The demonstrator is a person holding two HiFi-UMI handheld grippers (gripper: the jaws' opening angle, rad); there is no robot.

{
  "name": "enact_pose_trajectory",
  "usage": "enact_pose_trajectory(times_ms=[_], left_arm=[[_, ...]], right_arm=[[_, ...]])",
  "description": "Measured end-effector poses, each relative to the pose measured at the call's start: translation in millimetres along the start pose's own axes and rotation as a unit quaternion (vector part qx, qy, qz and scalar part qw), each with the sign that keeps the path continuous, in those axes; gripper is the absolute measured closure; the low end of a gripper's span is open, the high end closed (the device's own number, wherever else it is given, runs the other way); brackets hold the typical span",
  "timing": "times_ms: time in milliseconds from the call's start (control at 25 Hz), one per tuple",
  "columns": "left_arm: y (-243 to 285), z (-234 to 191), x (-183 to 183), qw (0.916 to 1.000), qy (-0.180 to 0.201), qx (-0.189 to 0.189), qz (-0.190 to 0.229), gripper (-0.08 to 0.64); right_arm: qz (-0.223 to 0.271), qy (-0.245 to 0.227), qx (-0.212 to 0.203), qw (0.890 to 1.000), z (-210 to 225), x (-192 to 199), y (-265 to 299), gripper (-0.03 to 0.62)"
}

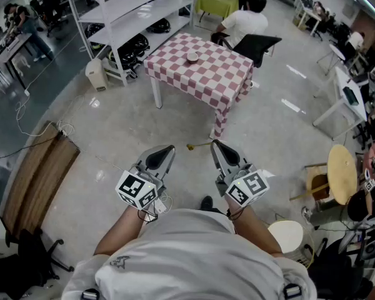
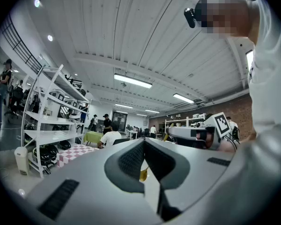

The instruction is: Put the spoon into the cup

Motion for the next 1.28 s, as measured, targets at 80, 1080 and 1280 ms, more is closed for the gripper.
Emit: enact_pose_trajectory(times_ms=[80,1080,1280], left_arm=[[5,0,-1,1.0000,0.001,0.002,-0.001,0.548],[181,45,16,0.9992,0.012,-0.036,-0.011,0.548],[213,49,19,0.9987,0.015,-0.045,-0.018,0.548]], right_arm=[[0.001,0.002,0.003,1.000,5,-1,-1,0.560],[0.001,0.016,-0.048,0.999,184,-21,-37,0.560],[-0.005,0.029,-0.054,0.998,219,-19,-43,0.560]])
Point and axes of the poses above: the fingertips, and each gripper's own axes: y forward along the fingers, z to its right, x out of its underside, the point moved 6 cm from there along -y, backward along the fingers, and after that the axes turned 10 degrees about -x, right-handed, at the moved point
